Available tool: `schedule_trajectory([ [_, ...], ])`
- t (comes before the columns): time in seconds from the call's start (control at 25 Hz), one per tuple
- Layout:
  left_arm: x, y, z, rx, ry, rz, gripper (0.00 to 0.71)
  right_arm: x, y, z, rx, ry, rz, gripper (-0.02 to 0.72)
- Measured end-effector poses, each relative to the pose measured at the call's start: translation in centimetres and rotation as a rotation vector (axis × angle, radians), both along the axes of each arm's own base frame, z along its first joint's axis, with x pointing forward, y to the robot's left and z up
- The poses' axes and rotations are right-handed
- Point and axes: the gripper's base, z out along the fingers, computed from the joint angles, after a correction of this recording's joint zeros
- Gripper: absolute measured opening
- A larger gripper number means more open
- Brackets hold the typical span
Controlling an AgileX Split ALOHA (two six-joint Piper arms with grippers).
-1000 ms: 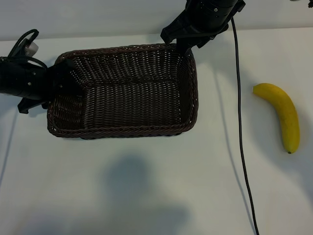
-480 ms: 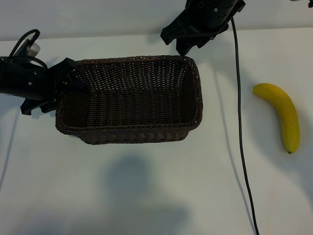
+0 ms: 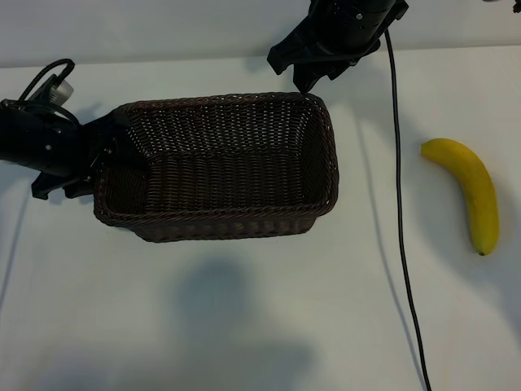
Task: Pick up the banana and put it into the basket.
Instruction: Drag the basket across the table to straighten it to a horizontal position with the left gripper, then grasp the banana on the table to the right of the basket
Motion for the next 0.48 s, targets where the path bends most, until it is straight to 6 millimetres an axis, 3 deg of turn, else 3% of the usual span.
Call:
schedule_trajectory([
  [0.24,-0.2,0.1,0.5,0.013,-0.011,-0.012,0.579,0.0,0.0,0.0,0.0,0.0,0.0,0.42],
  [0.48,-1.2,0.7,3.3,0.068,-0.059,-0.042,0.579,0.0,0.0,0.0,0.0,0.0,0.0,0.42],
])
